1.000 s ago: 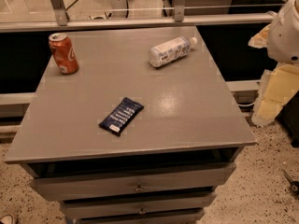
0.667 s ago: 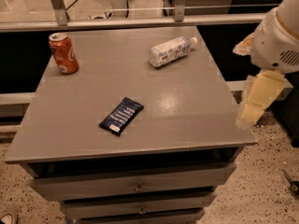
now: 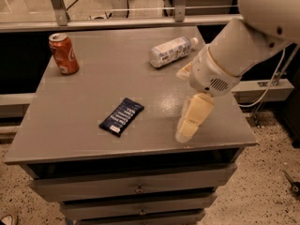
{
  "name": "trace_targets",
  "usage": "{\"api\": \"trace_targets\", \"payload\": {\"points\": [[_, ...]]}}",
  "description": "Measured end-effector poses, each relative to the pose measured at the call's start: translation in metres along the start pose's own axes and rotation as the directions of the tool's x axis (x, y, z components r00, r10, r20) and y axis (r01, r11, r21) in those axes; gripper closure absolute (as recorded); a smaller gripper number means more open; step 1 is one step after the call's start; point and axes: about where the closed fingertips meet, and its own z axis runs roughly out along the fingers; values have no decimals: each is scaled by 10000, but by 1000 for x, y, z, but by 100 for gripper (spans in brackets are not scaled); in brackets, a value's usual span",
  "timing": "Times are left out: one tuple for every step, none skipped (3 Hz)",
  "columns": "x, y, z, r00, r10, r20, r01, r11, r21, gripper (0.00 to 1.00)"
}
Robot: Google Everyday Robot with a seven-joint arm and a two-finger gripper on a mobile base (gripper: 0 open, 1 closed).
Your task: Pick rxbar blueberry
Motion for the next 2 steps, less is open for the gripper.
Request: {"api": "trace_targets", "payload": {"points": [[-54,8,48,9854,-453,1643,540,9974,-487,0],[-88,9,70,9650,-666,2537,785,9962,-370,0]]}}
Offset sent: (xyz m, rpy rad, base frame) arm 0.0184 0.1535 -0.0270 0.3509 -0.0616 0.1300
